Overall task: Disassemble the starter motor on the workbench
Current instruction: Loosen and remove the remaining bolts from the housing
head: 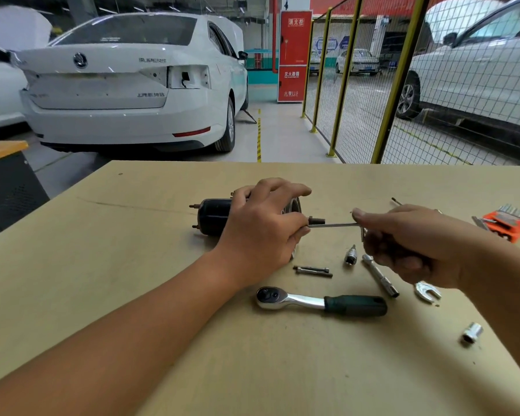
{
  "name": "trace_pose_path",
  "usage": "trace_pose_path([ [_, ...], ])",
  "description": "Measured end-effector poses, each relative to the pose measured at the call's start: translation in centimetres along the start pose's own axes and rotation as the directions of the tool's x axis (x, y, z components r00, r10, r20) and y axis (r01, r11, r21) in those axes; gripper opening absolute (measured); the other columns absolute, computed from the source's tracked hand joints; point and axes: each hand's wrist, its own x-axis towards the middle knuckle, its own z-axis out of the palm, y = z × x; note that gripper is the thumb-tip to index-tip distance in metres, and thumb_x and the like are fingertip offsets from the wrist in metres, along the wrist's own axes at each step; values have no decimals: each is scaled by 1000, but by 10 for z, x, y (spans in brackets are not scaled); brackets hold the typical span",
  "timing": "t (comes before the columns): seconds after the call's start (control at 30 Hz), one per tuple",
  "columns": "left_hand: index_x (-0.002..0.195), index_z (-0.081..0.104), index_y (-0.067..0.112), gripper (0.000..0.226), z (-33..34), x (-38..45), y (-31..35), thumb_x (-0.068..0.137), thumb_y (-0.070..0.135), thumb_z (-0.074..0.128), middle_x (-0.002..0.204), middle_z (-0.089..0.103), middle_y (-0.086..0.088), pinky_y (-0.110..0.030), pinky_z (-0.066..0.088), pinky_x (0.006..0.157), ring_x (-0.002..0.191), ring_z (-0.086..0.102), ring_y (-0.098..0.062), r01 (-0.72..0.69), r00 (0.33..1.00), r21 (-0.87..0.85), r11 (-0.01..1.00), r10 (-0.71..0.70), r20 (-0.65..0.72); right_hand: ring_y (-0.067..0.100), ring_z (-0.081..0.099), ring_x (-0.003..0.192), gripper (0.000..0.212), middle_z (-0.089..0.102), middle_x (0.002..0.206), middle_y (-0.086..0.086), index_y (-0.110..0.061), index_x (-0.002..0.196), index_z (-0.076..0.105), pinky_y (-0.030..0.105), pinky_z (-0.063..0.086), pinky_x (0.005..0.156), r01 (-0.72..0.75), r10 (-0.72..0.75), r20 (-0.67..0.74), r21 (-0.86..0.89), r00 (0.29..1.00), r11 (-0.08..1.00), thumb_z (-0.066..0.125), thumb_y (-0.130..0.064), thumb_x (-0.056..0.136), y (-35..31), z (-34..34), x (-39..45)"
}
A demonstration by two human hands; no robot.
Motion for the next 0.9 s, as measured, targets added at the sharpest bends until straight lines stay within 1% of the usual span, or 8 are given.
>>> trace_pose_path([
  [0.2, 84, 78, 16, 9, 2, 0, 0, 87, 24, 77, 134, 66, -1, -55, 45, 92, 124, 58, -32, -23, 1000, 20, 1000, 23, -18, 13, 32, 33, 63, 55, 56, 13, -12, 47, 64, 15, 26, 35, -40, 44, -102, 37, 994, 998, 67, -61, 87, 4, 13, 5],
  [0.33, 85, 78, 14, 8, 2, -1, 0, 86, 21, 79, 134, 66, -3, -56, 46, 90, 124, 58, -33, -20, 1000, 0, 1000, 20, -24, 12, 32, 32, 45, 54, 51, 8, -2, 74, 67, 15, 25, 34, -8, 35, -175, 148, 984, 989, 73, -45, 88, 6, 22, 12],
  [0.43, 87, 78, 13, 8, 1, -1, 0, 85, 21, 80, 133, 66, -4, -56, 46, 91, 124, 58, -34, -16, 999, -14, 1000, 15, -29, 13, 37, 35, 24, 55, 51, 6, 1, 85, 69, 18, 27, 34, 106, -48, -208, 276, 977, 955, 70, -23, 91, 9, 33, 13],
  [0.5, 88, 77, 13, 9, 0, -1, 1, 85, 21, 80, 132, 67, -4, -55, 46, 91, 124, 58, -34, -5, 1000, -22, 1000, 4, -31, 14, 42, 38, 17, 60, 55, 10, 1, 88, 71, 23, 33, 36, 241, -183, -215, 288, 959, 927, 69, -15, 93, 10, 39, 12],
  [0.6, 92, 77, 13, 13, 0, -1, 0, 85, 24, 79, 133, 66, -5, -54, 46, 92, 125, 57, -33, -5, 1000, -16, 1000, 4, -25, 19, 51, 41, 14, 68, 63, 15, -7, 89, 75, 26, 41, 38, 451, -428, -196, 91, 882, 888, 68, -17, 96, 11, 41, 8],
  [0.7, 109, 73, 21, 34, -3, -2, -11, 85, 45, 76, 140, 59, 0, -51, 43, 97, 130, 52, -25, -5, 1000, -58, 998, 6, 16, 18, 55, 42, 13, 70, 63, 11, -15, 87, 76, 24, 45, 41, 557, -566, -180, -103, 804, 824, 67, -18, 96, 13, 37, 10],
  [0.83, 147, 44, 37, 95, -20, -8, -50, 66, 81, 68, 145, 52, 11, -50, 41, 104, 130, 50, -15, 143, 974, -49, 988, -132, 184, 7, 59, 47, 20, 70, 63, -6, -26, 79, 73, 24, 46, 49, 497, -633, -189, -470, 751, 729, 65, -28, 97, 18, 38, 19],
  [0.9, 153, 34, 41, 109, -28, -14, -70, 60, 87, 66, 142, 54, 14, -49, 41, 107, 129, 50, -13, 262, 920, -39, 964, -237, 311, 8, 61, 59, 21, 67, 63, -7, -27, 79, 71, 30, 50, 59, 444, -656, -173, -609, 735, 657, 62, -32, 98, 18, 39, 21],
])
